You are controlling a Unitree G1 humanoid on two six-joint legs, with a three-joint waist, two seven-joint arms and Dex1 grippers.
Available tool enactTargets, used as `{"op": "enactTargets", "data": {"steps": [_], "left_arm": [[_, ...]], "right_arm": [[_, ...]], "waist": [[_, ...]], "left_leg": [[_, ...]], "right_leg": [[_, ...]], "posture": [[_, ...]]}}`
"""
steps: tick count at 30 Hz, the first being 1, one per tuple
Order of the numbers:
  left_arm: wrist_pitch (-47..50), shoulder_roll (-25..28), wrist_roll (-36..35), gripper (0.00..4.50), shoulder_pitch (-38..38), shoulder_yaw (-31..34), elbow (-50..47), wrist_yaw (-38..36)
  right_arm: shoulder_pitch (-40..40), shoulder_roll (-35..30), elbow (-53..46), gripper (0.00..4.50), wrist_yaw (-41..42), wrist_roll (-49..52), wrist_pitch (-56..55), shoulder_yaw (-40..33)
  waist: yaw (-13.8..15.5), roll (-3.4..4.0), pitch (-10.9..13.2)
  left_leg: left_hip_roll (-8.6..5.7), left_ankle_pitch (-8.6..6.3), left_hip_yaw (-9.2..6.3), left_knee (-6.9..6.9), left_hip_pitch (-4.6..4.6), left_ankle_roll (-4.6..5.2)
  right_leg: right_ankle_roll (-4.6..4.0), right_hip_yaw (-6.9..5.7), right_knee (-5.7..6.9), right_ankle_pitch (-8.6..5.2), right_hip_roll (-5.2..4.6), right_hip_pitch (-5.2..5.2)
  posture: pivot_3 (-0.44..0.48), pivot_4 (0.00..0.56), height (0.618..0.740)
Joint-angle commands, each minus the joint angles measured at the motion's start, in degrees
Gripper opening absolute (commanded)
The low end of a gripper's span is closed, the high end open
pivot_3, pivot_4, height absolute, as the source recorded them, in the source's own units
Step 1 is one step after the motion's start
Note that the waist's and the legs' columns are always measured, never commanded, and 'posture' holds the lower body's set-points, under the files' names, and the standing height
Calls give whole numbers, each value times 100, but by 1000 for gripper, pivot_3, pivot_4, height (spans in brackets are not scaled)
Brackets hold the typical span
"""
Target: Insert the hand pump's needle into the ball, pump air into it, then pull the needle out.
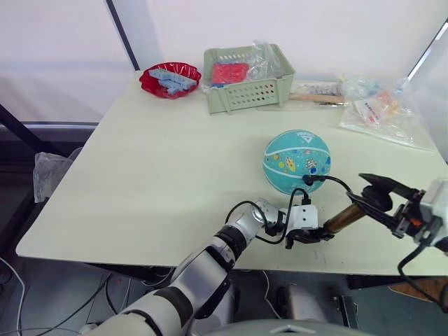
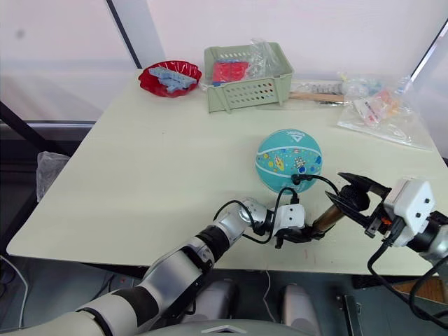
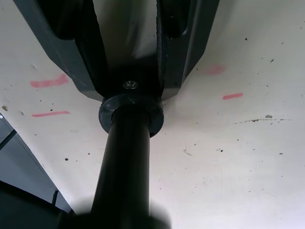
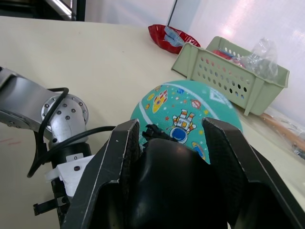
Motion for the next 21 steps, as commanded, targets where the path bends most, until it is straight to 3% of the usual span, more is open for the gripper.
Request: {"op": "enactTargets", "data": {"steps": [1, 5, 10, 15, 21], "left_arm": [[462, 288, 482, 960, 265, -210, 706, 91], [465, 308, 478, 960, 246, -198, 708, 87], [440, 353, 498, 960, 246, -207, 726, 85], [430, 347, 507, 960, 244, -216, 739, 80], [406, 341, 514, 960, 243, -220, 751, 59]], "right_arm": [[210, 304, 540, 1614, 75, -489, -375, 656], [204, 580, 852, 1614, -11, -668, -664, 833], [7, 496, 556, 1614, -101, -307, -475, 607], [-154, 63, -13, 1614, -123, 346, 59, 62], [-179, -823, -664, 1614, -100, 1591, 1056, -1181]], "waist": [[-1, -3, -2], [-6, 5, -5], [-13, 13, -6], [-11, 42, 14], [11, 85, 51]], "left_leg": [[0, 0, 0, 0, 1, 0], [0, 0, 0, 0, 2, 0], [-1, 0, -3, 0, 3, 0], [-1, 1, -2, 0, 1, 3], [-7, 3, 1, 2, -10, 5]], "right_leg": [[0, 1, 0, 0, 0, 0], [0, 2, 2, 0, 2, 0], [-1, 3, 3, 0, 6, 0], [-1, 4, 4, 1, 5, -1], [-1, 3, 4, 1, -4, -6]], "posture": [[0, 150, 737], [0, 150, 737], [0, 150, 737], [0, 150, 737], [0, 150, 737]]}}
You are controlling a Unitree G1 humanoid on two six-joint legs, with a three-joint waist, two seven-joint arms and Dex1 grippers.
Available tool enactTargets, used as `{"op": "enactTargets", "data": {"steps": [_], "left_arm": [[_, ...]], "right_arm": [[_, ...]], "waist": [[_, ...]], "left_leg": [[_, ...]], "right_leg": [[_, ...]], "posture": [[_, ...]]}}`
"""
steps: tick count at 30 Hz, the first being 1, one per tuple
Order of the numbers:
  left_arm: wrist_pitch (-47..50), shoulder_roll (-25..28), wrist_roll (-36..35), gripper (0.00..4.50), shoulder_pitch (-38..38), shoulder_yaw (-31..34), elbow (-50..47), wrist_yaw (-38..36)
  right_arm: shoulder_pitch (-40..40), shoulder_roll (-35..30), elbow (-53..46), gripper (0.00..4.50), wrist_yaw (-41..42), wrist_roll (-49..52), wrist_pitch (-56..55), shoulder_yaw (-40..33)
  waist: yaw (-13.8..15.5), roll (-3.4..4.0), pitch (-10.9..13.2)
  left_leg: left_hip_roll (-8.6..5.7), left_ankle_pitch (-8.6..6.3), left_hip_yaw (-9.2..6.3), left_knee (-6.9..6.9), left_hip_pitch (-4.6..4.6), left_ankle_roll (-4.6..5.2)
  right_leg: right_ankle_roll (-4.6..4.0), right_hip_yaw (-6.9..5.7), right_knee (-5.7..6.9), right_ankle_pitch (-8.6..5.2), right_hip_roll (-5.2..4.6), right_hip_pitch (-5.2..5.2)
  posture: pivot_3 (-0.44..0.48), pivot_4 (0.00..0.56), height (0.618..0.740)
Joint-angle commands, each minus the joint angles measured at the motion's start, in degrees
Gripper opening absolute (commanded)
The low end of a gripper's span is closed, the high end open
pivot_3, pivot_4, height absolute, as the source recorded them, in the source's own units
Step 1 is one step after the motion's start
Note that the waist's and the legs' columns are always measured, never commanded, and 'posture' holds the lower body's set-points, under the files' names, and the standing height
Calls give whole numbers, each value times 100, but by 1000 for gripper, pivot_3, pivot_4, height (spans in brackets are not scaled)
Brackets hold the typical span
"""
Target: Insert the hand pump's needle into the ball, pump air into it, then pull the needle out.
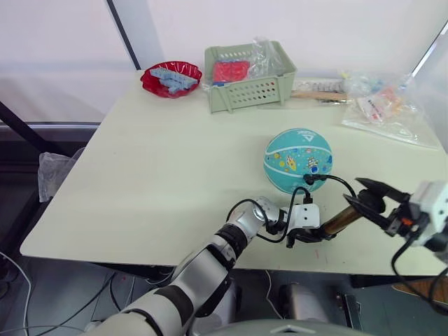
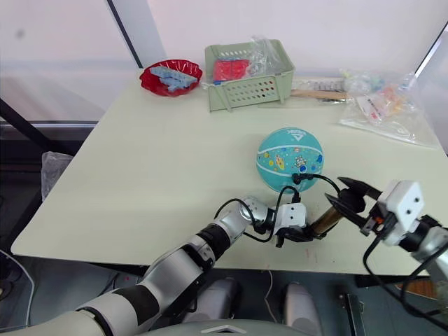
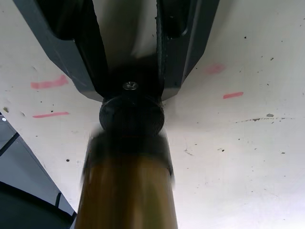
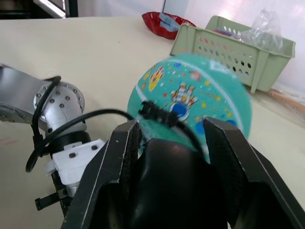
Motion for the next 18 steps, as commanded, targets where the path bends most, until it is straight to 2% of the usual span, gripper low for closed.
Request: {"op": "enactTargets", "data": {"steps": [1, 11, 15, 18], "left_arm": [[434, 363, 520, 960, 301, -225, 753, 160], [427, 345, 517, 960, 301, -223, 754, 143], [420, 339, 519, 960, 285, -222, 771, 150], [419, 330, 519, 960, 275, -220, 783, 155]], "right_arm": [[-78, -326, -550, 1614, 55, 976, 406, -819], [-662, -1474, -384, 1614, -245, 3059, 1727, -2684], [-694, -1714, -331, 1613, -181, 3234, 2179, -3034], [-745, -1686, -374, 1613, -213, 3244, 2303, -2988]], "waist": [[1, -11, 9], [11, 3, 27], [11, -6, 37], [13, -6, 39]], "left_leg": [[0, 0, 0, 0, 0, 0], [2, 0, 2, 2, -12, 1], [2, 0, 3, 2, -19, 1], [2, 0, 4, 2, -25, 1]], "right_leg": [[0, 0, 0, 0, 0, 0], [-1, -3, -2, 0, -7, -1], [-1, -2, -2, 0, -13, -6], [-2, -2, -5, 1, -16, -11]], "posture": [[0, 150, 737], [0, 150, 737], [0, 150, 737], [0, 150, 737]]}}
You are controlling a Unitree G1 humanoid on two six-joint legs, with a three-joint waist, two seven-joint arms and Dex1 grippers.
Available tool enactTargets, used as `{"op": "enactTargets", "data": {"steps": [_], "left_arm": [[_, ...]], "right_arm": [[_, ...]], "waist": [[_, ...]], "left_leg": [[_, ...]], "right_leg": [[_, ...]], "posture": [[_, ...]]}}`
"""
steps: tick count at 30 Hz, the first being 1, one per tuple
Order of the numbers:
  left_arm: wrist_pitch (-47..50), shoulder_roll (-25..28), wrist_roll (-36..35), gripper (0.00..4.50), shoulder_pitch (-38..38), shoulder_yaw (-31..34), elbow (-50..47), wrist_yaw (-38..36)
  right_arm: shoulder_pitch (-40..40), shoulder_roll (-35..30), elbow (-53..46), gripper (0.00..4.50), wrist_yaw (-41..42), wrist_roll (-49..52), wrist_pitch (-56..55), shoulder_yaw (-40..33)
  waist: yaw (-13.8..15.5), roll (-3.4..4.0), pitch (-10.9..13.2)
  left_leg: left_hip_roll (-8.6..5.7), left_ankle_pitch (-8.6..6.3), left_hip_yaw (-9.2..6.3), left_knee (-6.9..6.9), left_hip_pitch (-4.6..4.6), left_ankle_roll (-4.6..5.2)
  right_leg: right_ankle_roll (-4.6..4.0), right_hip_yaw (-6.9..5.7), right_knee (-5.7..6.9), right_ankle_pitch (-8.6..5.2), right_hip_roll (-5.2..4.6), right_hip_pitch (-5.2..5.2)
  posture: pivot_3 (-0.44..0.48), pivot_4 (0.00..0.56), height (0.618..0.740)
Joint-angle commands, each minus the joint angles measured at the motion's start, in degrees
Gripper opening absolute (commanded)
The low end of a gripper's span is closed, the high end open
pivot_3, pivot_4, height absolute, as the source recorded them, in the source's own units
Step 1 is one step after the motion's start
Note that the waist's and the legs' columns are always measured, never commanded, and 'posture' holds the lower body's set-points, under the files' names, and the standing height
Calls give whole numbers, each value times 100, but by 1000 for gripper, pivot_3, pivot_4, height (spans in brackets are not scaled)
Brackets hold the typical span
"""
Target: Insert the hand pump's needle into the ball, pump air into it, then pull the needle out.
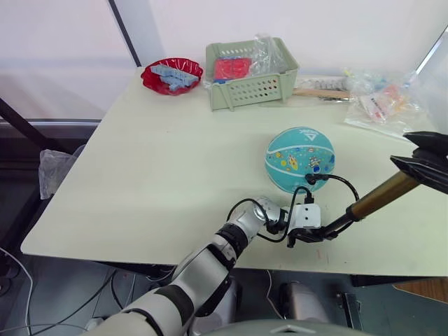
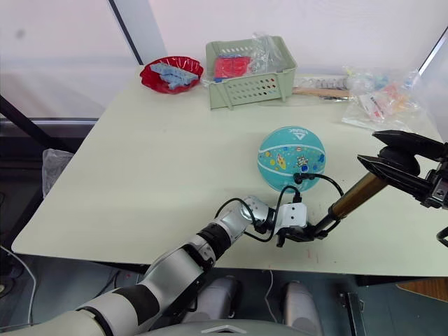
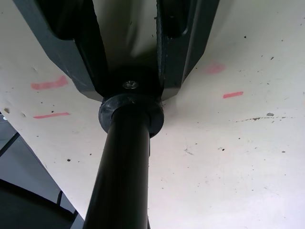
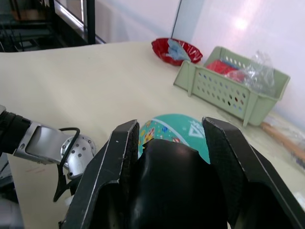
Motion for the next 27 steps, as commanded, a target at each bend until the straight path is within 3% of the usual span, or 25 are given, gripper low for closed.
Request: {"op": "enactTargets", "data": {"steps": [1, 12, 20, 27], "left_arm": [[501, 338, 519, 960, 285, -218, 787, 179], [503, 318, 523, 960, 293, -219, 774, 184], [486, 325, 494, 960, 321, -193, 710, 172], [469, 336, 449, 960, 298, -154, 630, 122]], "right_arm": [[-204, 54, -110, 1613, 26, 312, -52, -354], [613, 1137, -341, 1600, 448, -1962, -1187, 1654], [809, 1915, 431, 1600, 534, -3634, -2564, 3324], [653, 2422, 1258, 1600, 486, -4426, -3391, 4203]], "waist": [[1, 0, 0], [-22, -69, -53], [-26, -89, -89], [-33, -88, -103]], "left_leg": [[0, 0, 0, 0, 0, 0], [6, -5, -7, -3, 25, -8], [7, -4, -7, -6, 32, -7], [7, -2, -11, -9, 36, -5]], "right_leg": [[0, 0, -1, 0, 0, 0], [4, -3, -2, -2, 6, 14], [3, -1, -2, -2, 19, 15], [1, 1, -1, -2, 28, 15]], "posture": [[0, 150, 737], [0, 150, 737], [0, 150, 737], [0, 150, 737]]}}
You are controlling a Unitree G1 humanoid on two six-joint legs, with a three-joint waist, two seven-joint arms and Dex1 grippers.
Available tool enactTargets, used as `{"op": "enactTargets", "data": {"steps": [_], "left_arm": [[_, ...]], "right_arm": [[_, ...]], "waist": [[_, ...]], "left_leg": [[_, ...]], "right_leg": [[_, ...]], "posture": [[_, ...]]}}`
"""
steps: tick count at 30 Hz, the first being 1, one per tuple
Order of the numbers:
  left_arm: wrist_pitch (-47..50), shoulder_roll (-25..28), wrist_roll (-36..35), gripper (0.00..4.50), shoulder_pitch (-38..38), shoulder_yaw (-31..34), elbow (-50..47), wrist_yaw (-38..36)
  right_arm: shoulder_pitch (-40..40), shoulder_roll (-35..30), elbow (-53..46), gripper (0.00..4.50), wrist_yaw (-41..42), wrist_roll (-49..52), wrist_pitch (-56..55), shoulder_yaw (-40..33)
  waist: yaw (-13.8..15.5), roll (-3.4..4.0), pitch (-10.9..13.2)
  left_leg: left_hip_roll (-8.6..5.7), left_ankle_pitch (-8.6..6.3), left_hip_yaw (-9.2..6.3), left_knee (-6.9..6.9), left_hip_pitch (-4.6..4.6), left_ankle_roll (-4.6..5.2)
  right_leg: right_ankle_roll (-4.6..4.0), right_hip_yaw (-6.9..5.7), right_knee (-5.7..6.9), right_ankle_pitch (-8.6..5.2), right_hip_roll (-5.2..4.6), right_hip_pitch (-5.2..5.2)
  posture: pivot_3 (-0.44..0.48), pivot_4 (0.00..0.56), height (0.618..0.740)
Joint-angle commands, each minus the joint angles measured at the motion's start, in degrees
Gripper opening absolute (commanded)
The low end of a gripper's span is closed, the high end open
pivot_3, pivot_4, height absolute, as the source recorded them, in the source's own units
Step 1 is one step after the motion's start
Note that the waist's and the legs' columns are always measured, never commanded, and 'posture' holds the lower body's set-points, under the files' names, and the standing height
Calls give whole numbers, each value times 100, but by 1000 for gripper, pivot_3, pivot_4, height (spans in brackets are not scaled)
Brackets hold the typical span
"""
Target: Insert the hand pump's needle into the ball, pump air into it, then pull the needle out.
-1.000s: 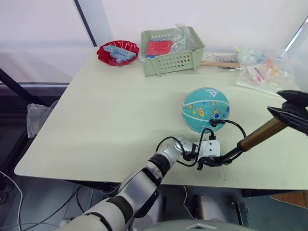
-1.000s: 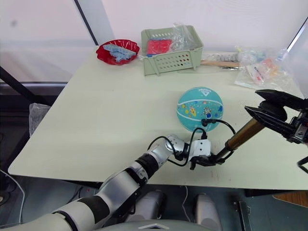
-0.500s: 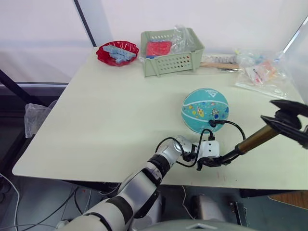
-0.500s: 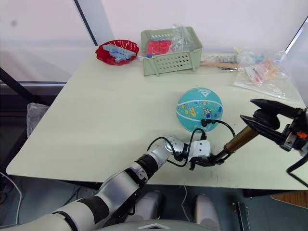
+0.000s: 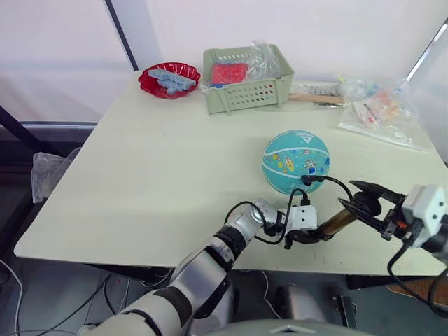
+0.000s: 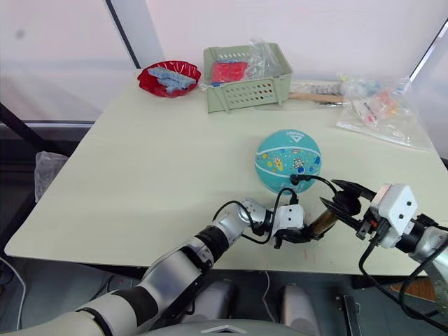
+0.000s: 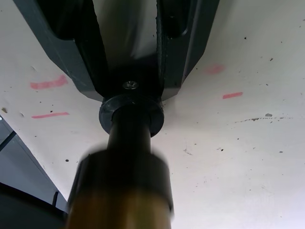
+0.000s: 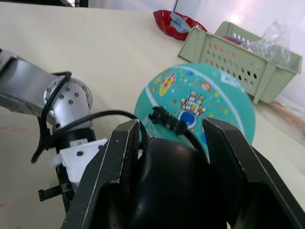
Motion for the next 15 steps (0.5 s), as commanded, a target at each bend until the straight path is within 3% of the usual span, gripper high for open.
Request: {"op": "enactTargets", "data": {"steps": [1, 6, 7, 12, 13, 15], "left_arm": [[467, 280, 400, 960, 234, -156, 574, 1], [489, 299, 346, 960, 237, -89, 489, -97], [474, 296, 309, 1984, 249, -51, 445, -99], [399, 333, 192, 4129, 329, 71, 161, -291], [375, 346, 186, 4500, 350, 82, 110, -307], [361, 396, 81, 4500, 404, 165, -109, -414]], "right_arm": [[80, 121, 396, 1600, 117, -315, -95, 570], [37, 179, 516, 1600, 124, -384, -231, 688], [33, 182, 535, 1600, 121, -384, -249, 690], [12, 182, 519, 1600, 104, -298, -255, 655], [13, 186, 510, 1600, 99, -285, -254, 650], [10, 179, 471, 1600, 103, -229, -229, 617]], "waist": [[-10, 6, -3], [-59, 3, -8], [-71, 3, -8], [-97, 11, -12], [-95, 12, -12], [-105, 16, -7]], "left_leg": [[0, 0, 1, 0, 0, 0], [0, 1, -5, 0, 3, 2], [0, 1, -6, 0, 4, 1], [-2, 0, -4, 1, 4, 0], [-4, 0, -4, 2, 3, 0], [-7, -4, -1, 4, 2, -7]], "right_leg": [[0, 0, 0, 0, 0, 0], [-1, 2, 2, 0, 8, 0], [-1, 2, 3, 0, 8, 0], [0, 4, 4, 1, 1, 3], [1, 3, 4, 2, -3, 4], [1, 5, 4, 3, -12, 4]], "posture": [[0, 150, 737], [0, 150, 737], [0, 150, 737], [0, 150, 737], [0, 150, 737], [0, 150, 737]]}}
